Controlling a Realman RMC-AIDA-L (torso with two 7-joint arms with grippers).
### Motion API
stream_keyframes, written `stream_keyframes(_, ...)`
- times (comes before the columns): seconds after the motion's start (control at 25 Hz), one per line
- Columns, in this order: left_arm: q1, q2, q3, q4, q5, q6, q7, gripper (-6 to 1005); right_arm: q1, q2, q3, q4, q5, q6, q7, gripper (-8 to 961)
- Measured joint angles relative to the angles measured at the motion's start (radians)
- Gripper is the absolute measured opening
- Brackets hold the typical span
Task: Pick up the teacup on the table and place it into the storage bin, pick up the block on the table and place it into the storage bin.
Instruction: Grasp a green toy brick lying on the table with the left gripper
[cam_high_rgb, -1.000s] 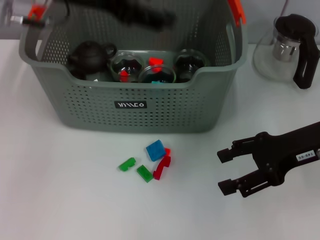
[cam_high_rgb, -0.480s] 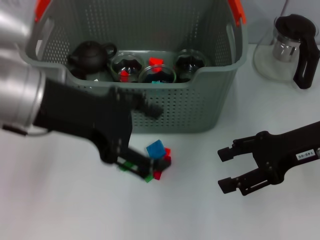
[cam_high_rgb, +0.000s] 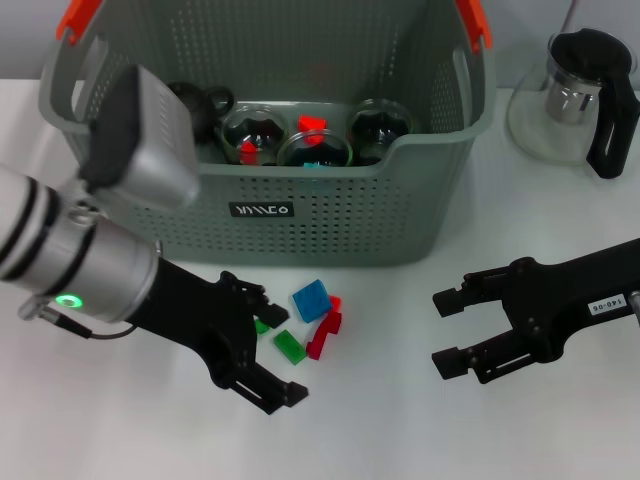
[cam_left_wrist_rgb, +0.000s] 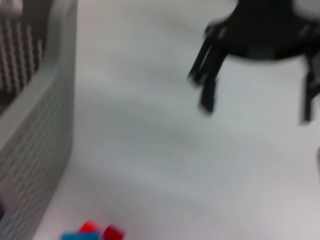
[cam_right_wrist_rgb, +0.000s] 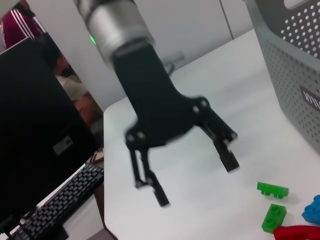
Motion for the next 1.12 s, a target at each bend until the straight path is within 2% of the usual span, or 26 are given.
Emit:
stream_keyframes(0.2, -0.002, -0.004, 0.082, -0.051, 0.117, -0.161, -0.054, 938, 0.001, 0.000, 0.000, 0.000, 0.000, 0.000, 0.003, 926)
stream_keyframes(0.32, -0.002, -0.003, 0.097, -0.056, 0.151, -0.216, -0.090, 935, 0.000, 0.000, 0.000, -0.003, 0.000, 0.000, 0.009, 926)
stream_keyframes(0.68, -0.004, -0.003, 0.175, -0.097, 0.211, -0.314, -0.124, 925, -0.003, 0.000, -0.001, -0.004, 0.000, 0.000, 0.012, 927)
stream_keyframes(1.12, -0.012, -0.003, 0.198, -0.123, 0.230, -0.366, -0.126, 913, -0.005, 0.002, -0.001, -0.009, 0.000, -0.003, 0.012, 927)
